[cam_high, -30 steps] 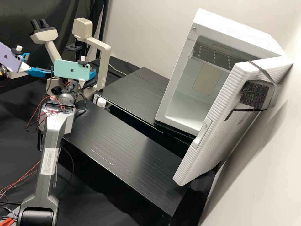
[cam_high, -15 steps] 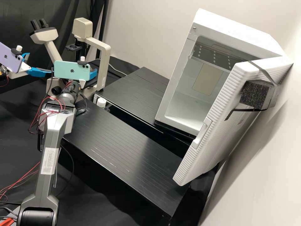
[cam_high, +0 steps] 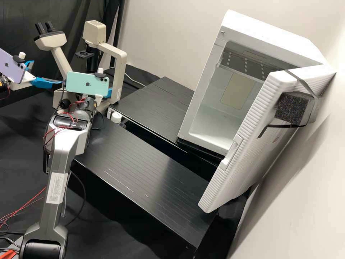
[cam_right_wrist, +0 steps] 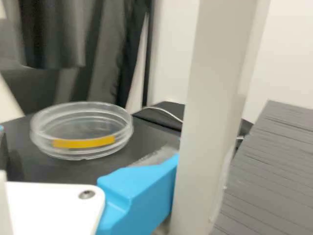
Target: Take out the petri dish and place it under the microscope.
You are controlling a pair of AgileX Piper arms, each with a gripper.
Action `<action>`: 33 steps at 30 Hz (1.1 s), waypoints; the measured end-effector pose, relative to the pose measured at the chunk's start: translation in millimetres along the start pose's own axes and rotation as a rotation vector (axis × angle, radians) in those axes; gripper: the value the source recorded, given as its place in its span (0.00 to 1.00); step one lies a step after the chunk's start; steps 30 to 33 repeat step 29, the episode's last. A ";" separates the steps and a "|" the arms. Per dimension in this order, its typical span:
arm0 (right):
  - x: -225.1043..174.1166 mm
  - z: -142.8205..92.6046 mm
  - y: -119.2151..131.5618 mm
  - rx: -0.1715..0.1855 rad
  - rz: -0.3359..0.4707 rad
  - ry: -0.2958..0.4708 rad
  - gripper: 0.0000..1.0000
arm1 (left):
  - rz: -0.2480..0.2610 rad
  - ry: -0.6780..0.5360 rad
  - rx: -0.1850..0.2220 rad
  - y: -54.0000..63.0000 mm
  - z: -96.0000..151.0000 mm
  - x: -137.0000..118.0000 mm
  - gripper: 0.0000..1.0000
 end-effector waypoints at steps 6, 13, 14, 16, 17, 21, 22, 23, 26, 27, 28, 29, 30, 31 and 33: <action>-49.9 -10.0 11.4 -0.037 0.058 0.116 1.00 | 0.000 0.000 0.000 0.0 0.0 0.0 1.00; -113.9 -3.2 29.8 -0.005 0.201 0.199 1.00 | 0.000 0.000 0.000 0.0 0.0 0.0 1.00; -122.7 -3.8 33.0 -0.006 0.224 0.213 1.00 | 0.000 0.000 0.000 0.0 0.0 0.0 1.00; -142.6 0.0 30.7 -0.006 0.222 0.201 1.00 | 0.000 0.000 0.000 0.0 0.0 0.0 1.00; -153.9 0.3 30.5 -0.011 0.219 0.193 1.00 | 0.000 0.000 0.000 0.0 0.0 0.0 1.00; -195.2 1.9 31.2 -0.053 0.226 0.136 1.00 | 0.000 0.000 0.000 0.0 0.0 0.0 1.00; -204.2 2.5 31.1 -0.054 0.230 0.130 1.00 | 0.000 0.000 0.000 0.0 0.0 0.0 1.00; -211.3 2.5 31.7 -0.053 0.235 0.127 1.00 | 0.000 0.000 0.000 0.0 0.0 0.0 1.00; -231.8 8.9 30.5 -0.052 0.233 0.100 1.00 | 0.000 0.000 0.000 0.0 0.0 0.0 1.00; -238.0 12.6 29.4 -0.049 0.229 0.083 1.00 | 0.000 0.000 0.000 0.0 0.0 0.0 1.00; -242.9 15.2 29.8 -0.042 0.232 0.071 1.00 | 0.000 0.000 0.000 0.0 0.0 0.0 1.00; -247.6 18.5 28.5 -0.028 0.229 0.056 1.00 | 0.000 0.000 0.000 0.0 0.0 0.0 1.00; -247.6 18.5 28.5 -0.028 0.229 0.056 1.00 | 0.000 0.000 0.000 0.0 0.0 0.0 1.00; -247.6 18.5 28.5 -0.028 0.229 0.056 1.00 | 0.000 0.000 0.000 0.0 0.0 0.0 1.00; -247.6 18.5 28.5 -0.028 0.229 0.056 1.00 | 0.000 0.000 0.000 0.0 0.0 0.0 1.00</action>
